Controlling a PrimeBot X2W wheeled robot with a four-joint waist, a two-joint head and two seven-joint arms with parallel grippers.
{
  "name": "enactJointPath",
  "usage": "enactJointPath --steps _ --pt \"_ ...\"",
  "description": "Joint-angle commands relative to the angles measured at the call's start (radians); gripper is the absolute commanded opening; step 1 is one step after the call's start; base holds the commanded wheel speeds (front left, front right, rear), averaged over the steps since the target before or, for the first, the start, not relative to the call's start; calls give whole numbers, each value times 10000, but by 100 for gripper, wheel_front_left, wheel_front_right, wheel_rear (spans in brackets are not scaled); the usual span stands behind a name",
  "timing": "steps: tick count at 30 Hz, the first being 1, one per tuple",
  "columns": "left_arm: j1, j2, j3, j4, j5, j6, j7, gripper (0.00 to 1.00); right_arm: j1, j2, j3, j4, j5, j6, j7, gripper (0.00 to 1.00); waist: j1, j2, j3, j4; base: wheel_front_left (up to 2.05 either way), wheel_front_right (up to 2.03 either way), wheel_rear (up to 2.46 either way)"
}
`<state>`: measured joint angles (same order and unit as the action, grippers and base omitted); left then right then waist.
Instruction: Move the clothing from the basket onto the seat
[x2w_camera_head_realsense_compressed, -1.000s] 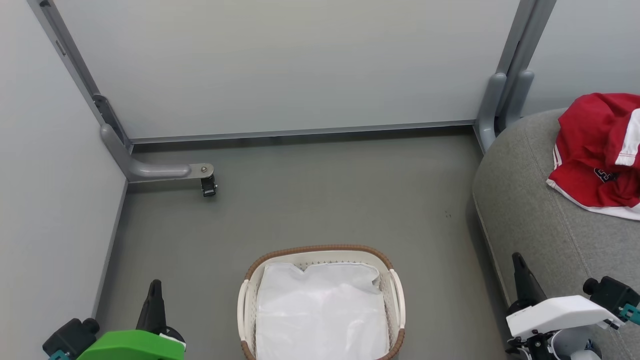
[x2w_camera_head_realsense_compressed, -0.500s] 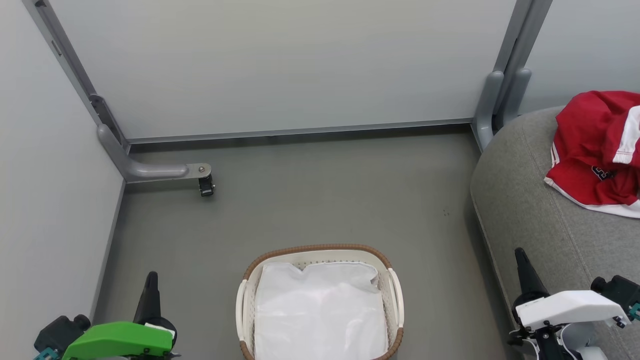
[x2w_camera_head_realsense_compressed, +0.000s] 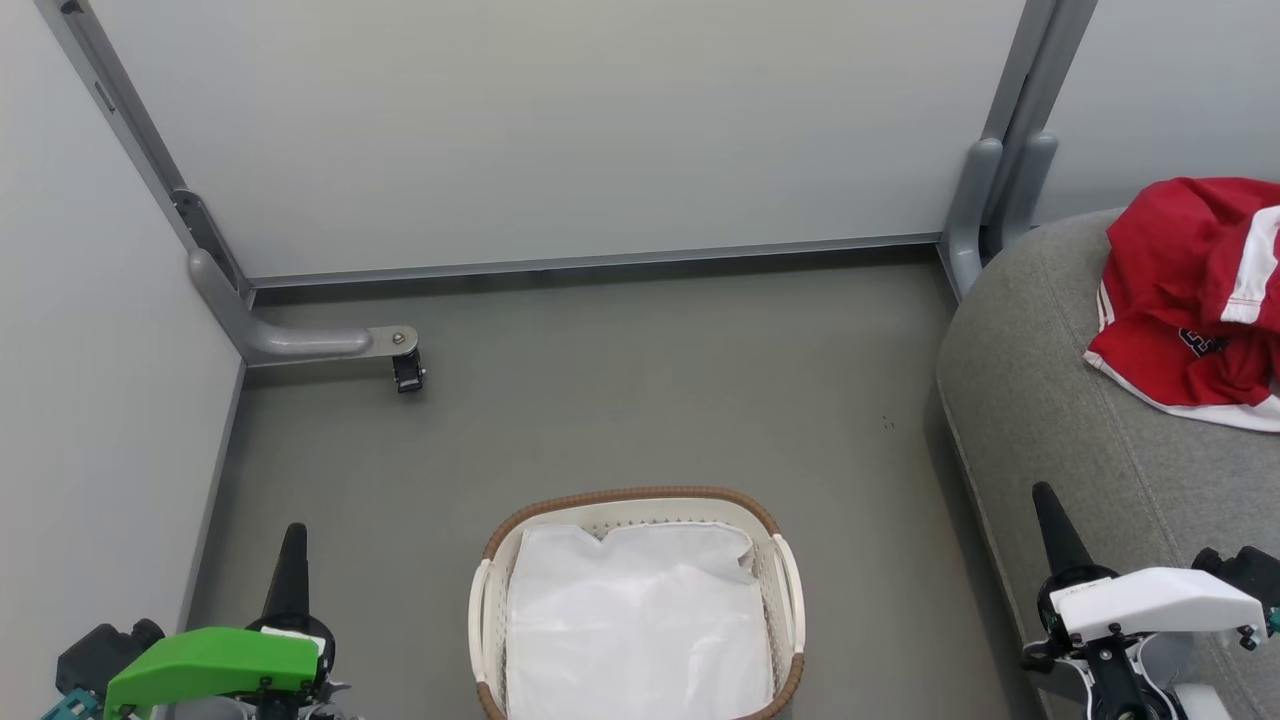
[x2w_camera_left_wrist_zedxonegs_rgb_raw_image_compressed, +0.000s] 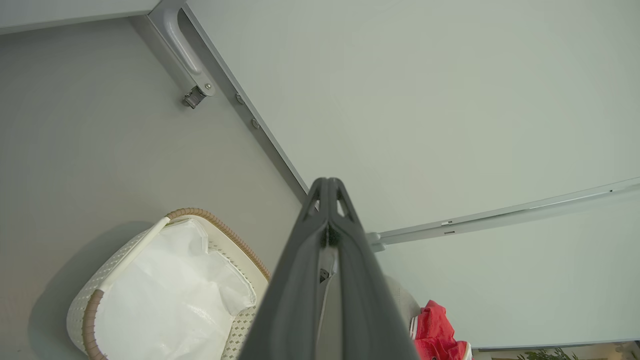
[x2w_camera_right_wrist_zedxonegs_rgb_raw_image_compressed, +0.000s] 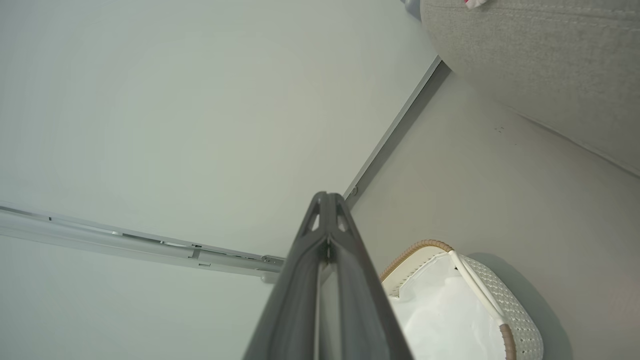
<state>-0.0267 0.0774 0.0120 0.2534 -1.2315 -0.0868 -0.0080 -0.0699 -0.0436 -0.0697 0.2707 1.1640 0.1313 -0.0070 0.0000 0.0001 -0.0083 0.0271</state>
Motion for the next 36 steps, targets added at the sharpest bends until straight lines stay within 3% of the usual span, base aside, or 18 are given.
enactJointPath --steps 1,36 --pt "-260 -4 112 -117 -228 -58 84 0 -163 -58 -56 -113 274 -5 88 0 0 -1 3 -8 0 0 0" --pt "-717 -184 759 -102 -2658 -341 879 0 -348 -82 -337 -231 3145 -7 871 0 0 -1 72 -171 0 0 0"
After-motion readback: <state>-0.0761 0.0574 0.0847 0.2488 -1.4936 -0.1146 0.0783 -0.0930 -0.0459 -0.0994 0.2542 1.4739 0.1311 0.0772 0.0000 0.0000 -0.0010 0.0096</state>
